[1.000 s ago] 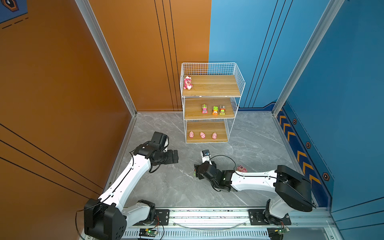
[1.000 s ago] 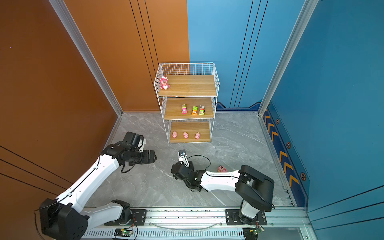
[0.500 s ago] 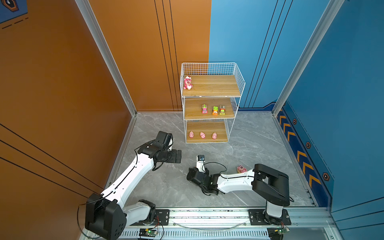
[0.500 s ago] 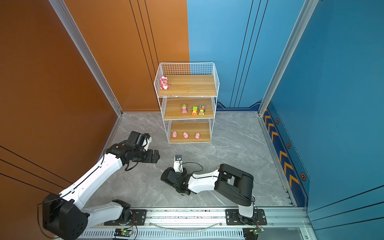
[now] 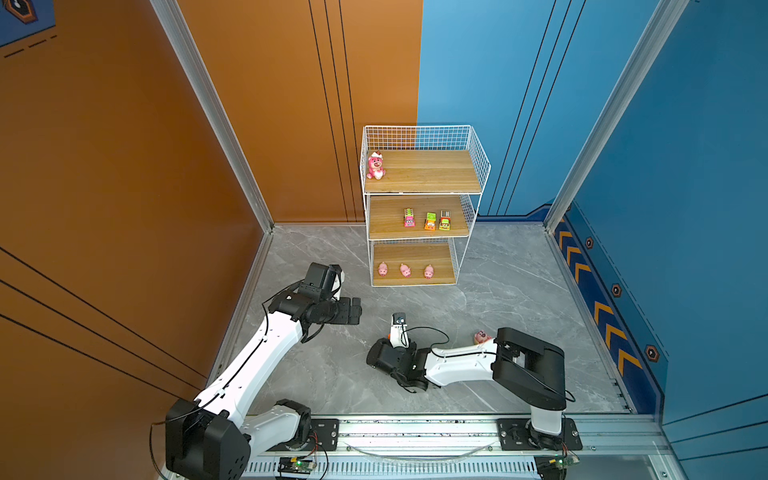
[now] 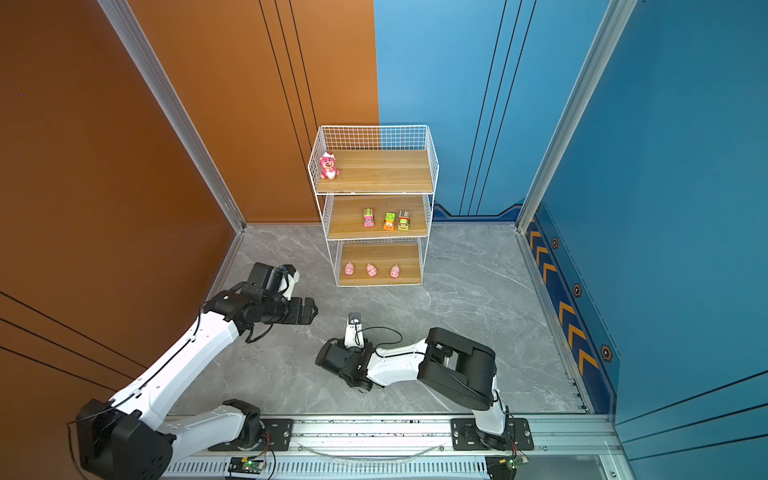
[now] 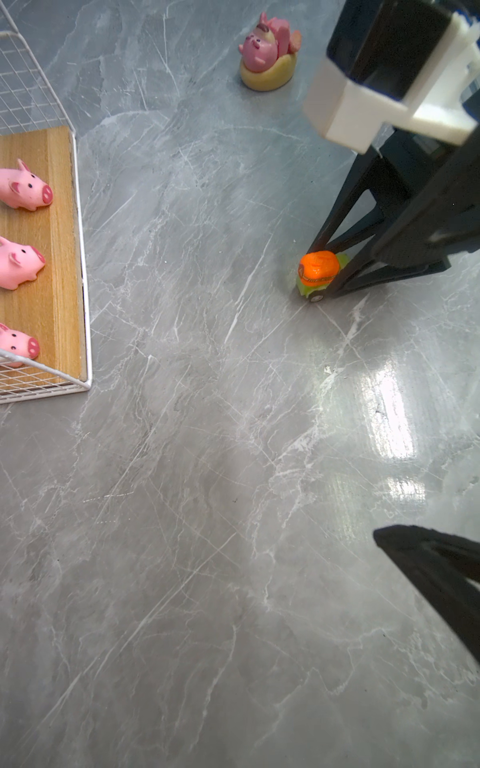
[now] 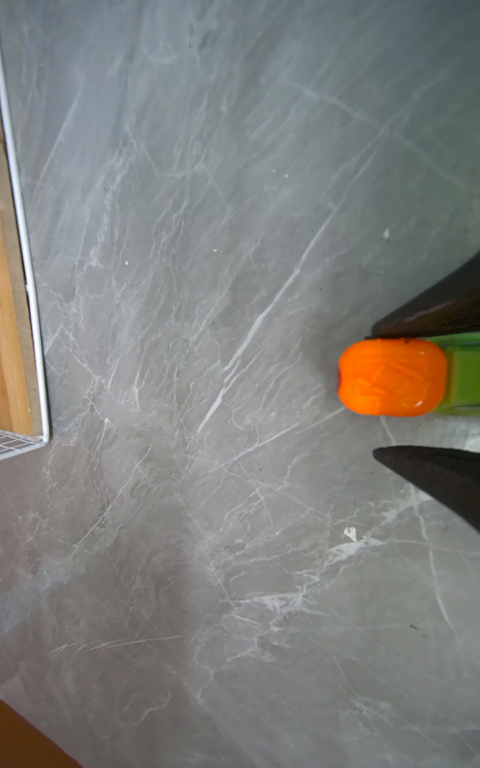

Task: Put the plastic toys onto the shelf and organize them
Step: 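Close the right gripper on the truck's orange top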

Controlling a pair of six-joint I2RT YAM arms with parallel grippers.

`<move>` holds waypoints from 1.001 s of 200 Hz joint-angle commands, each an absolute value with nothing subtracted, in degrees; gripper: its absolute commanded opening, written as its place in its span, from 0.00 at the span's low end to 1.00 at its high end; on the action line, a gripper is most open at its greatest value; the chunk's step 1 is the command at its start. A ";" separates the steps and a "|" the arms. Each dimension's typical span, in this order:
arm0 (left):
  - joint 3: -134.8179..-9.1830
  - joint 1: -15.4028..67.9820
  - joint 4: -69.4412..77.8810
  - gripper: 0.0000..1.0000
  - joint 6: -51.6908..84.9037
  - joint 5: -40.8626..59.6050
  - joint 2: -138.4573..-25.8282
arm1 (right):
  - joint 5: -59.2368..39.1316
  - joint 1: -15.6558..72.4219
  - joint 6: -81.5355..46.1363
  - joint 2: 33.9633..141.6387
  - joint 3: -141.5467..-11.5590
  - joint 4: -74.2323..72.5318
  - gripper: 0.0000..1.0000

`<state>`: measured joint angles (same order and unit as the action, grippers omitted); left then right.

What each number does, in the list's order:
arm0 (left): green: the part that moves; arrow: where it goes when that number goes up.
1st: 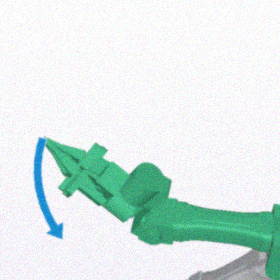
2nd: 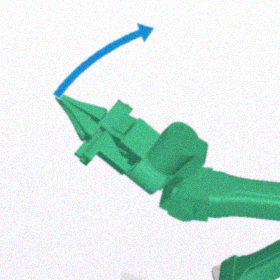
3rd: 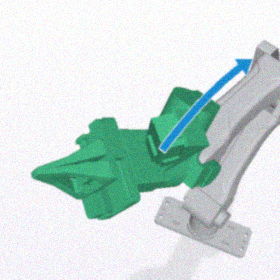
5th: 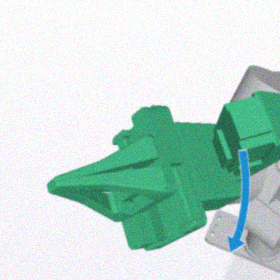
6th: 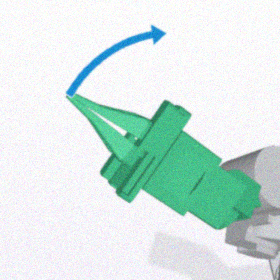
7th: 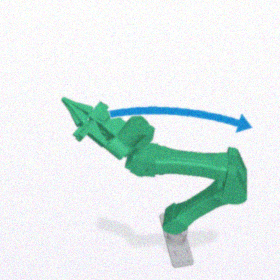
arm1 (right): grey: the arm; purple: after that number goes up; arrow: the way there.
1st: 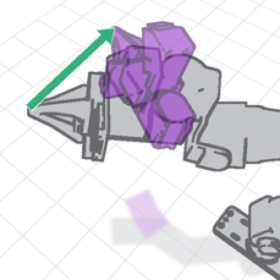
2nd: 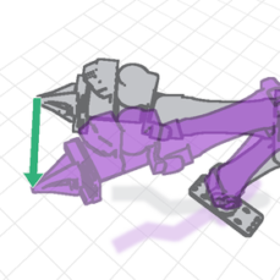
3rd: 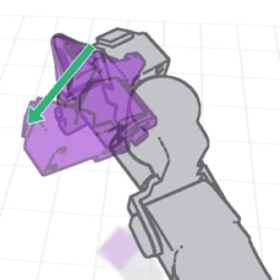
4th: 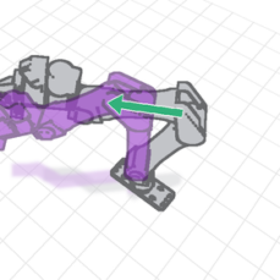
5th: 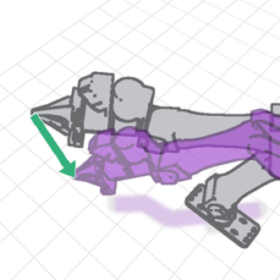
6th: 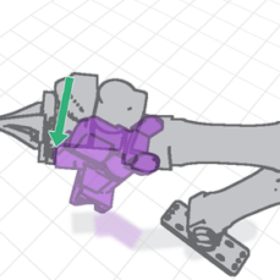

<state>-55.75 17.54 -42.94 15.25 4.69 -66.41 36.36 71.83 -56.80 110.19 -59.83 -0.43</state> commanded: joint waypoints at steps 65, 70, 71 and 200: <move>-54.46 15.67 -41.79 0.98 15.53 7.61 -65.92 | 37.35 71.46 -51.94 111.43 -60.65 1.79 0.26; -54.43 15.57 -41.75 0.98 15.55 7.78 -65.99 | 37.35 71.38 -51.71 111.44 -60.67 1.68 0.24; -54.42 15.56 -41.75 0.98 15.55 7.80 -66.00 | 37.35 71.37 -51.65 111.40 -60.66 1.68 0.24; -53.88 12.88 -40.38 0.98 16.35 11.37 -65.48 | 37.54 69.30 -37.08 98.83 -64.04 4.47 0.19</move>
<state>-54.89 13.89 -41.17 15.92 9.02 -66.37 36.27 71.18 -41.82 103.18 -60.97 1.17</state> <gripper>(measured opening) 0.982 0.268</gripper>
